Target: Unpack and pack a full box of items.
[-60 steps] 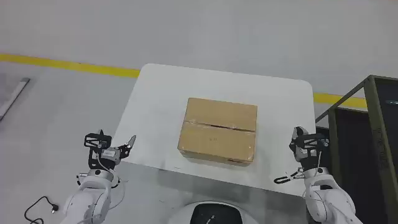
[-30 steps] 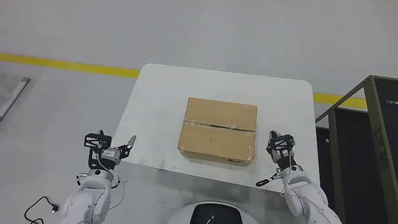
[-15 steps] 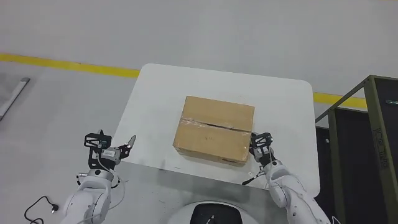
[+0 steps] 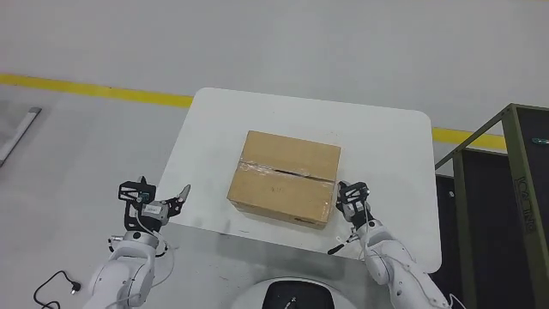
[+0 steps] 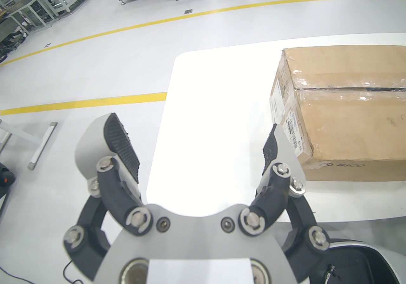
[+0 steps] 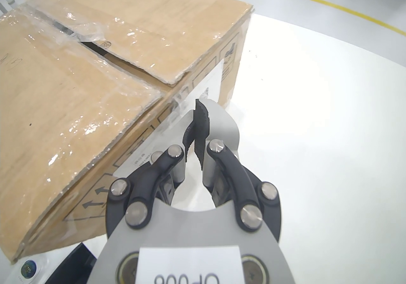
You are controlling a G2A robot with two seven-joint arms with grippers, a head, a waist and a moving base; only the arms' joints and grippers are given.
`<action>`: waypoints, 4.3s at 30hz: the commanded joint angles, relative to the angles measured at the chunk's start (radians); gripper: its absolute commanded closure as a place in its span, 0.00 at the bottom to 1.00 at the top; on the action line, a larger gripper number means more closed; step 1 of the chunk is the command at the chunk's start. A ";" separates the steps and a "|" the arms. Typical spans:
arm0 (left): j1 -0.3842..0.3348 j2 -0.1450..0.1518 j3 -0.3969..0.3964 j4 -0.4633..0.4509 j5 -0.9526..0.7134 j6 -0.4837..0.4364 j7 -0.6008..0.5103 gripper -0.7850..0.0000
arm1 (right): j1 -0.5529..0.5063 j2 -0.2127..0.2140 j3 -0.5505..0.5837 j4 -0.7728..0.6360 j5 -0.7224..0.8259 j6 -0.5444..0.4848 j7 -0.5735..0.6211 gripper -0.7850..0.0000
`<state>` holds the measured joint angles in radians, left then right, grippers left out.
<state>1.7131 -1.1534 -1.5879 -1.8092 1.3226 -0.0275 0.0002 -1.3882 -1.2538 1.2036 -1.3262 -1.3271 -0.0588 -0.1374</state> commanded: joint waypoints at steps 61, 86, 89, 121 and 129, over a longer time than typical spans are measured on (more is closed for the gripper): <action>-0.492 -0.118 0.703 0.201 0.380 -0.049 -0.131 0.00 | -0.253 0.043 0.298 -0.227 -0.074 0.030 0.015 1.00; -0.589 -0.159 0.789 0.263 0.415 -0.041 -0.206 0.00 | -0.226 0.034 0.270 -0.238 -0.090 0.028 0.037 1.00; -0.622 -0.174 0.809 0.301 0.419 -0.029 -0.251 0.00 | -0.231 0.035 0.279 -0.239 -0.093 0.029 0.036 1.00; -0.701 -0.251 0.859 0.432 0.654 0.044 -0.438 0.00 | -0.283 0.032 0.324 -0.277 -0.092 0.050 0.029 1.00; -0.691 -0.261 0.844 0.444 0.664 0.032 -0.437 0.21 | -0.289 0.031 0.328 -0.285 -0.095 0.051 0.031 1.00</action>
<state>1.0201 -1.4129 -0.7419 -1.3651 1.9857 0.0057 -0.4371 -1.6761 -1.2227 1.5324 -1.6089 -1.4211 -0.0072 -0.1071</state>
